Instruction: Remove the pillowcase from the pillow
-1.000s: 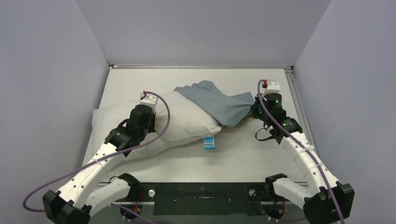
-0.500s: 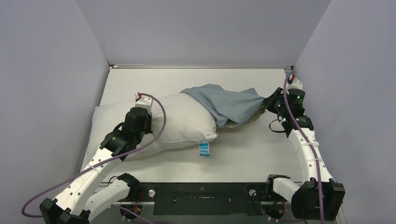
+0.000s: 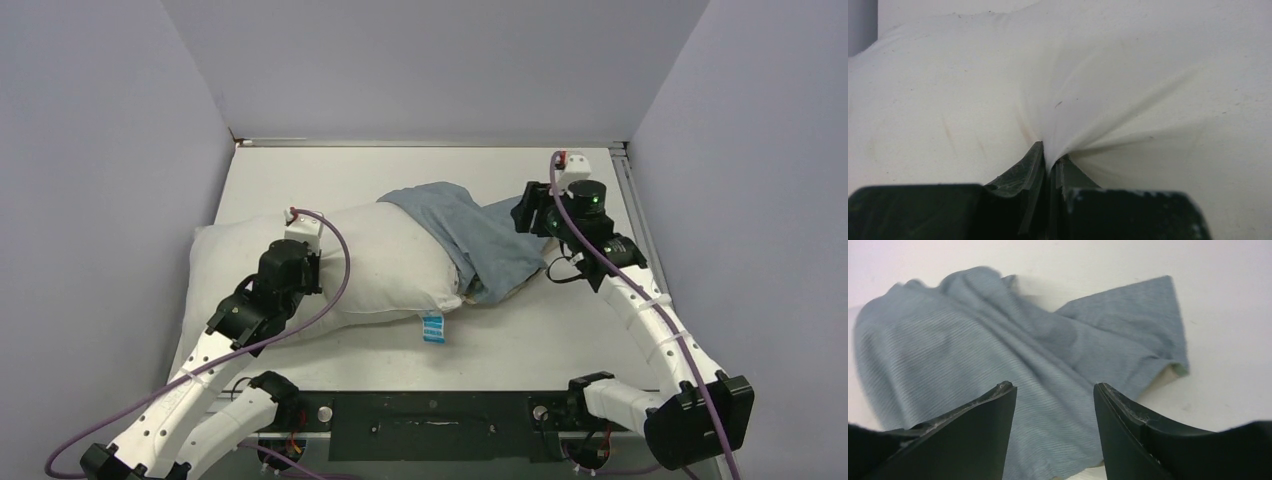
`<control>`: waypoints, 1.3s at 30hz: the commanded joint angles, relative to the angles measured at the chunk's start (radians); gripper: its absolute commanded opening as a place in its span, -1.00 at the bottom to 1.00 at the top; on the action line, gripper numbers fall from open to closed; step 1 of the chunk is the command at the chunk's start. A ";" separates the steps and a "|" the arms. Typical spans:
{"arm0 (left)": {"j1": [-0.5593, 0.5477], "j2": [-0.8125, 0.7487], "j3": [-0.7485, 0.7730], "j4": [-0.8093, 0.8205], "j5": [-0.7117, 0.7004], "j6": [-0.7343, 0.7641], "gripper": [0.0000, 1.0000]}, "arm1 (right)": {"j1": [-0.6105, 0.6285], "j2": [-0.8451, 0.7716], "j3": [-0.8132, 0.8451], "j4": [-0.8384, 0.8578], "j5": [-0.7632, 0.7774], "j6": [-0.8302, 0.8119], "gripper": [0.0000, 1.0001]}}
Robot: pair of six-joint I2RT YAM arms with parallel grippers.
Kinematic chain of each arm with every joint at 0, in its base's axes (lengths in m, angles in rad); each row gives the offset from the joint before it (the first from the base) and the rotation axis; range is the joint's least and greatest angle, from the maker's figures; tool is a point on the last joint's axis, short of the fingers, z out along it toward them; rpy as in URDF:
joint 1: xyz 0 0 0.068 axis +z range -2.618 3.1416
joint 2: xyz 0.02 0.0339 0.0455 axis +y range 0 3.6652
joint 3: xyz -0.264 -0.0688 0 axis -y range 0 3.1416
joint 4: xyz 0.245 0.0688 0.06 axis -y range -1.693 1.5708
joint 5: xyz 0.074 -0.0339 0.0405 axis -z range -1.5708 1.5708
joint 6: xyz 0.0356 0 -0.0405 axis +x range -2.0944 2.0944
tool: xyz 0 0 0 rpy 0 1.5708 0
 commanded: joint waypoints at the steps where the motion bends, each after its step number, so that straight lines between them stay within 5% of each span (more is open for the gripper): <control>1: 0.010 -0.018 0.022 0.128 -0.004 0.016 -1.00 | 0.114 -0.015 0.050 0.103 -0.148 -0.110 0.19; 9: 0.010 -0.017 0.020 0.131 0.012 0.016 -1.00 | 0.388 0.191 0.150 0.206 -0.222 -0.202 0.19; 16: 0.010 -0.021 0.019 0.131 0.019 0.016 -1.00 | 0.436 0.400 0.273 0.271 -0.198 -0.225 0.11; 22: 0.010 -0.036 0.014 0.132 0.015 0.016 -1.00 | 0.421 0.488 0.319 0.211 -0.138 -0.248 -0.31; 28: 0.010 -0.039 0.017 0.133 0.010 0.016 -1.00 | 0.272 0.414 0.296 0.164 -0.103 -0.199 -0.82; 39: 0.013 -0.072 0.016 0.129 -0.056 0.007 -1.00 | -0.216 0.186 0.312 0.267 -0.206 0.081 -0.89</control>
